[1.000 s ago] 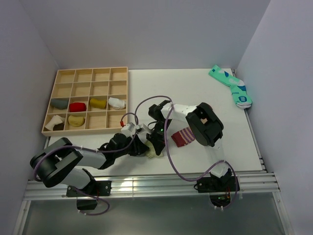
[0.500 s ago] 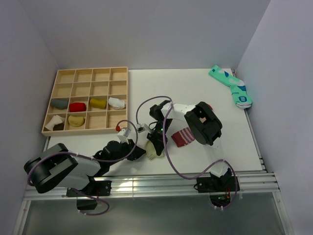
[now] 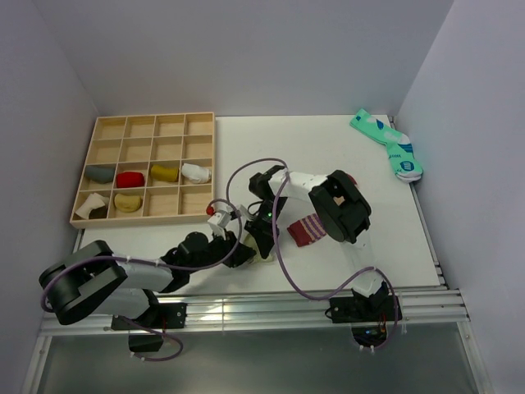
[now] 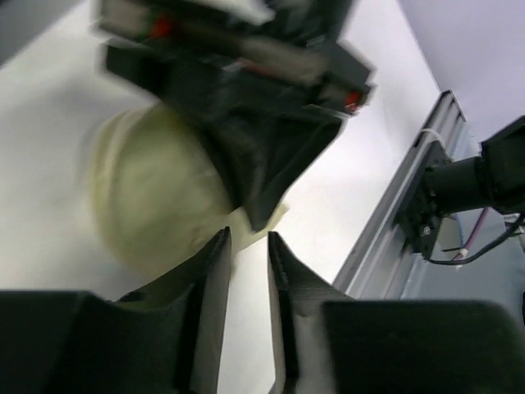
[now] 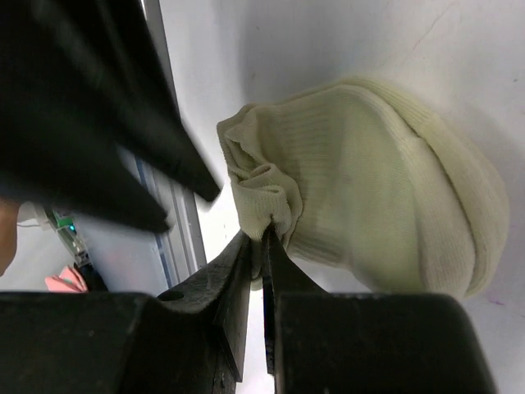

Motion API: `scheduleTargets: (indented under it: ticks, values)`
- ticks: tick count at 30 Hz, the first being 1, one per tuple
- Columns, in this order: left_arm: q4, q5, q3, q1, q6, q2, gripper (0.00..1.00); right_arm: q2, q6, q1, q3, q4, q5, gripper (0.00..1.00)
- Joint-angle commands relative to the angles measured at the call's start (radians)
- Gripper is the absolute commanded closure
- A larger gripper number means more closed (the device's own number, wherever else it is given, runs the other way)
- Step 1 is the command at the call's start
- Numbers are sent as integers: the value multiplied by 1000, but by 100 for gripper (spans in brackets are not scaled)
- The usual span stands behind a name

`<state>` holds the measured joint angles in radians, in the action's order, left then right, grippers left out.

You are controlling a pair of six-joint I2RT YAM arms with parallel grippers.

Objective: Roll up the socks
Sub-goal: Roll the sock at the center of the board.

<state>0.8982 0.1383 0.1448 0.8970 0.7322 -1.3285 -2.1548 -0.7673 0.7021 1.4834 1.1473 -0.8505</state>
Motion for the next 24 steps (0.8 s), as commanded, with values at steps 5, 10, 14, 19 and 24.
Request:
scheduleTargets:
  ticks: [5,10,14,19,24]
  values:
    - [-45,-3,98,43,-105,-55,67,-31,-16,-4,37,60,-15,86]
    - [-33,-23,110,54,-126,-118,64,-36,-29,-6,38,74,-22,86]
    - [13,-32,105,60,-126,-159,63,-43,-33,-4,40,81,-25,86]
    - [48,-9,107,68,-120,-202,61,-45,-26,-4,40,77,-24,86]
    - [68,7,107,76,-113,-227,62,-46,-6,-4,41,65,-24,85]
